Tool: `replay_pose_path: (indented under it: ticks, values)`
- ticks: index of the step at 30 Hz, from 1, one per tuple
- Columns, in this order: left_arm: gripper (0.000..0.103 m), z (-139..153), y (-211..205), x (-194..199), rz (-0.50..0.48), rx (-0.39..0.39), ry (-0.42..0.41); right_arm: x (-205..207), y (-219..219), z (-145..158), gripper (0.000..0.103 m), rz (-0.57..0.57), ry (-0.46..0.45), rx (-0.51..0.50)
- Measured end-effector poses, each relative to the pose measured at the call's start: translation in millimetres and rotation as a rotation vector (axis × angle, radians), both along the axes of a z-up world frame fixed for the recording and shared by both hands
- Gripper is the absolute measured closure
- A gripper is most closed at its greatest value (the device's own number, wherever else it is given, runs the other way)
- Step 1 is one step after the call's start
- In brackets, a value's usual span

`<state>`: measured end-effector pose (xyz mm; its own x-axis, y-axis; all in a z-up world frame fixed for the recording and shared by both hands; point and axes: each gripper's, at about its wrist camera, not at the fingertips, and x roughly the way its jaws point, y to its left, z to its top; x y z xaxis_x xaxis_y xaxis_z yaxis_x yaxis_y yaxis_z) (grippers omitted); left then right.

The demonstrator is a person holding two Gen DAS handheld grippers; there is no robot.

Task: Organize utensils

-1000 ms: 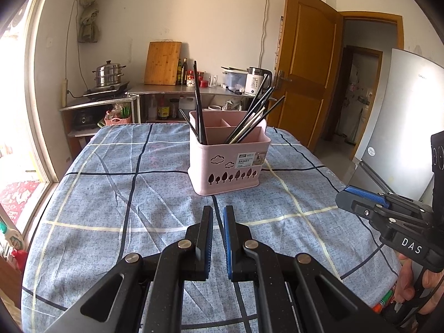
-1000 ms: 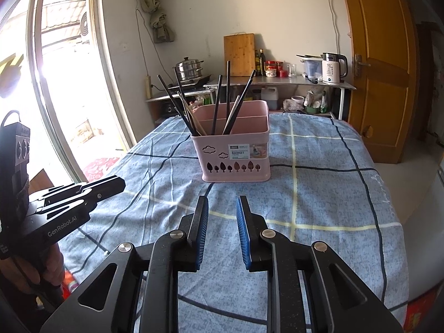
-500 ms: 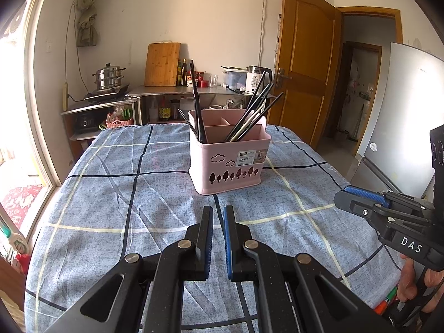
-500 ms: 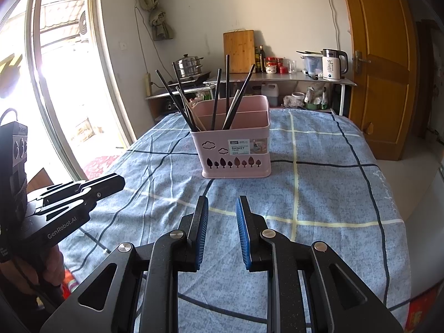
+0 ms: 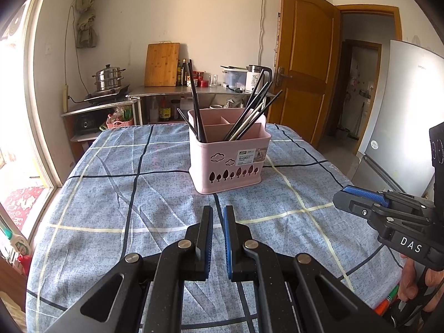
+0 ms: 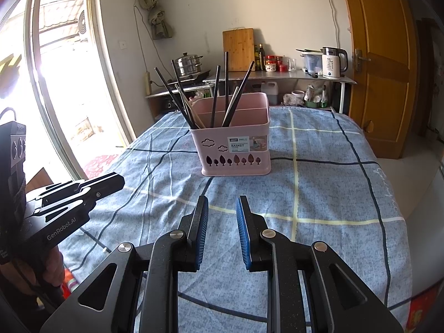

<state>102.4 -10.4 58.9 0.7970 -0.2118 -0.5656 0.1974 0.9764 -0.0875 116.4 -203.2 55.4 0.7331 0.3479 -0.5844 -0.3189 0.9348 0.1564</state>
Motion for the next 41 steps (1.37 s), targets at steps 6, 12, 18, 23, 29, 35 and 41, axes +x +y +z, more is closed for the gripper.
replay_pose_path:
  ticks: [6, 12, 18, 23, 29, 35, 41]
  values:
    - [0.097, -1.6, -0.5, 0.3, 0.0, -0.004, 0.005, 0.0, 0.6, -0.8, 0.081, 0.001, 0.002, -0.001]
    - [0.097, -2.3, -1.6, 0.2, -0.001, 0.005, 0.007, -0.4, 1.4, -2.9, 0.081, 0.001, 0.006, 0.0]
    - [0.097, -3.6, -1.9, 1.3, -0.005, 0.005, 0.012, 0.1, 1.9, -3.1, 0.081, 0.001, 0.007, -0.001]
    - [0.097, -4.0, -1.3, 1.3, -0.002, 0.002, 0.014, 0.2, 1.8, -3.0, 0.081, 0.0, 0.007, 0.0]
    - [0.097, -5.2, -2.4, 1.3, -0.008, 0.005, 0.007, 0.2, 1.8, -2.8, 0.081, 0.001, 0.008, -0.001]
    - [0.097, -5.6, -1.0, 0.2, -0.01, -0.006, 0.004, 0.1, 2.0, -3.7, 0.081, 0.002, 0.009, 0.002]
    - [0.097, -4.7, -0.7, -1.4, -0.006, -0.005, -0.002, 0.2, 1.5, -5.2, 0.081, -0.001, 0.01, 0.002]
